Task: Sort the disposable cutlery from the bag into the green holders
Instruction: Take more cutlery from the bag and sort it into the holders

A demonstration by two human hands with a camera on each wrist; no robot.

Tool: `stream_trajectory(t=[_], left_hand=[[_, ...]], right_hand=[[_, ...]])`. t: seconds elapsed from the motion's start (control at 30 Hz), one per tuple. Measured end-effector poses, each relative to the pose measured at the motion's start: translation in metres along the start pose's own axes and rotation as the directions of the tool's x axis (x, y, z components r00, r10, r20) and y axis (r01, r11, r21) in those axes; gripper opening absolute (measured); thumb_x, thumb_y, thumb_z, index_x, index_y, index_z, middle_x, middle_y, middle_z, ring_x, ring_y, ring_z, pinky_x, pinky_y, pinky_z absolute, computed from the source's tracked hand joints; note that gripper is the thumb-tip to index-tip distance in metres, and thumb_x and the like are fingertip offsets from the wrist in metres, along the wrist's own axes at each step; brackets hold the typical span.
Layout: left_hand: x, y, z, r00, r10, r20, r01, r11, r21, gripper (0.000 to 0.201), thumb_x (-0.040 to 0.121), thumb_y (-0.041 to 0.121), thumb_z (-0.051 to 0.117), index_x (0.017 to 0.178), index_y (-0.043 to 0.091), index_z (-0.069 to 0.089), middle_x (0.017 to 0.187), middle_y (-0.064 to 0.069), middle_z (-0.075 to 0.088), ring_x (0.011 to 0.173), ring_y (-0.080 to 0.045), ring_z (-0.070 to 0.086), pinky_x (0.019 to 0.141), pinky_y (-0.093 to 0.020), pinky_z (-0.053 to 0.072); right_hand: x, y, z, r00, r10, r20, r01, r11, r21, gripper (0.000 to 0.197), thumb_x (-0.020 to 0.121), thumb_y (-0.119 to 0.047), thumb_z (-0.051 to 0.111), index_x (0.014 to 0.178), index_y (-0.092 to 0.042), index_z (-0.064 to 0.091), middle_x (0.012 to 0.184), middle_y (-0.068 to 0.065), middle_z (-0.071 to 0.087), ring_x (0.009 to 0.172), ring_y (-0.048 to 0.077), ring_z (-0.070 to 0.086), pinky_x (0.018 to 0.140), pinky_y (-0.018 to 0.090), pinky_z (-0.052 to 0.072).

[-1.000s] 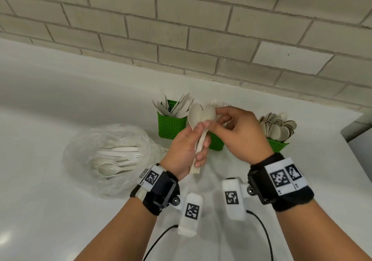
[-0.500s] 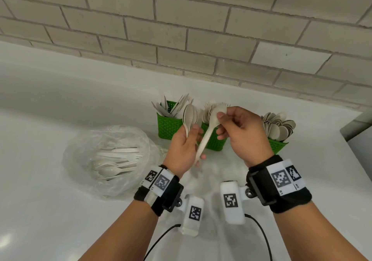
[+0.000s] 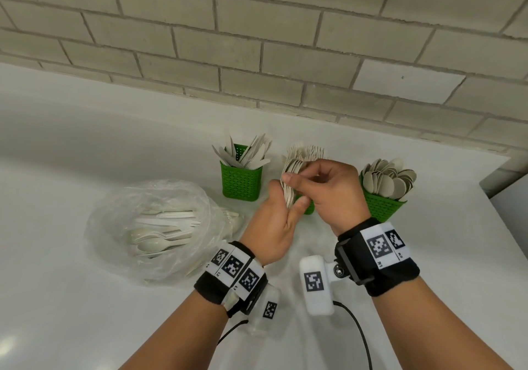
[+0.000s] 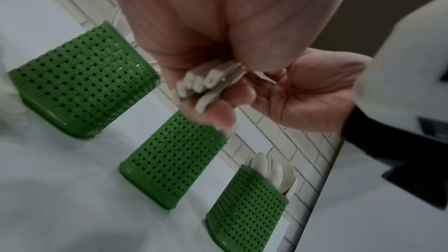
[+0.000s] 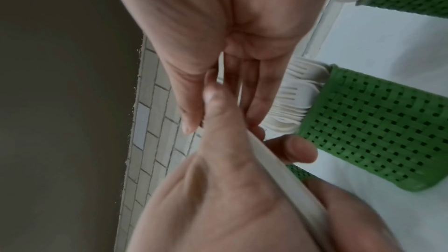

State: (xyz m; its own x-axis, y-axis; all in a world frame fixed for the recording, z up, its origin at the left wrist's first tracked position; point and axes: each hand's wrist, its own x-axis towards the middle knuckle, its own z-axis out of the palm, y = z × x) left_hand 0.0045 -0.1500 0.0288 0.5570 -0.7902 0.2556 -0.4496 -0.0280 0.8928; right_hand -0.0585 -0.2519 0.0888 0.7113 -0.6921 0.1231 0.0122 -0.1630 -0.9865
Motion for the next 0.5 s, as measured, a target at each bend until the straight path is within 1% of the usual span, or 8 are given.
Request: stream_trajectory(t=[0.07,0.1,0.2,0.3,0.37,0.4,0.43,0.5], left_hand=[[-0.001,0.001,0.002,0.999,0.028,-0.025,-0.027,0.999,0.048,0.032,0.101,0.037,0.042,0.111,0.007,0.035,0.082,0.002,0.054,0.066,-0.010,0.059,0.056,-0.034,0.046],[-0.001,0.001,0.002,0.999,0.038,-0.035,-0.036,0.997,0.069,0.030,0.101,0.034,0.043,0.111,0.007,0.035,0.083,0.001,0.054,0.067,-0.014,0.059,0.056,-0.035,0.045],[0.000,0.003,0.004,0.998,0.061,-0.023,-0.058,0.990,0.125,0.028,0.101,0.025,0.046,0.117,0.005,0.035,0.079,0.008,0.048,0.060,-0.010,0.051,0.052,-0.030,0.038],[-0.001,0.001,0.002,0.998,0.061,0.015,-0.062,0.993,0.104,0.034,0.101,0.027,0.045,0.124,0.003,0.036,0.091,-0.001,0.055,0.077,-0.020,0.060,0.067,-0.037,0.049],[-0.002,-0.001,0.000,0.997,0.002,0.076,-0.003,1.000,0.014,0.027,0.103,0.028,0.043,0.120,0.007,0.041,0.089,-0.005,0.061,0.077,-0.020,0.063,0.069,-0.039,0.052],[-0.003,-0.002,-0.003,0.992,-0.052,0.117,0.062,0.995,-0.084,0.023,0.104,0.026,0.042,0.117,0.008,0.045,0.088,-0.007,0.065,0.075,-0.019,0.065,0.069,-0.037,0.054],[-0.004,-0.002,-0.006,0.980,-0.108,0.166,0.140,0.970,-0.198,0.021,0.105,0.024,0.041,0.115,0.008,0.050,0.089,-0.010,0.068,0.075,-0.019,0.067,0.069,-0.034,0.055],[-0.004,0.000,-0.012,0.949,-0.181,0.257,0.270,0.887,-0.374,0.024,0.103,0.019,0.044,0.116,0.004,0.057,0.095,-0.014,0.072,0.078,-0.021,0.071,0.072,-0.031,0.057]], right_hand=[[0.000,0.000,-0.001,0.999,-0.013,-0.038,0.012,0.999,-0.034,0.023,0.066,-0.012,0.087,0.067,-0.009,0.064,0.070,0.006,0.068,0.063,0.017,0.064,0.059,0.033,0.056],[0.000,0.001,-0.001,0.997,-0.030,-0.065,0.026,0.997,-0.069,0.025,0.066,-0.015,0.089,0.070,-0.013,0.064,0.074,0.007,0.070,0.068,0.020,0.066,0.062,0.037,0.059],[0.000,0.007,-0.001,0.991,-0.048,-0.127,0.033,0.993,-0.117,0.033,0.068,-0.022,0.087,0.084,-0.026,0.059,0.089,0.005,0.070,0.085,0.024,0.069,0.073,0.043,0.059],[0.003,0.013,-0.005,0.998,0.018,-0.059,-0.022,0.997,-0.070,0.035,0.078,-0.017,0.080,0.100,-0.030,0.056,0.100,0.010,0.070,0.090,0.026,0.070,0.079,0.049,0.058],[0.004,0.015,-0.010,0.999,0.034,0.019,-0.033,0.998,-0.054,0.031,0.083,-0.011,0.074,0.107,-0.027,0.062,0.104,0.012,0.071,0.094,0.026,0.070,0.084,0.051,0.057],[0.004,0.015,-0.013,0.998,0.039,0.046,-0.038,0.999,-0.025,0.030,0.085,-0.008,0.071,0.109,-0.025,0.064,0.105,0.012,0.071,0.095,0.026,0.070,0.085,0.050,0.057],[0.002,0.014,-0.016,0.997,0.043,0.062,-0.044,0.999,0.017,0.030,0.087,-0.005,0.068,0.111,-0.022,0.065,0.106,0.013,0.071,0.096,0.025,0.070,0.085,0.047,0.057],[-0.002,0.015,-0.020,0.996,0.047,0.076,-0.055,0.992,0.112,0.031,0.089,-0.001,0.064,0.114,-0.017,0.065,0.106,0.016,0.071,0.095,0.023,0.070,0.079,0.038,0.057]])
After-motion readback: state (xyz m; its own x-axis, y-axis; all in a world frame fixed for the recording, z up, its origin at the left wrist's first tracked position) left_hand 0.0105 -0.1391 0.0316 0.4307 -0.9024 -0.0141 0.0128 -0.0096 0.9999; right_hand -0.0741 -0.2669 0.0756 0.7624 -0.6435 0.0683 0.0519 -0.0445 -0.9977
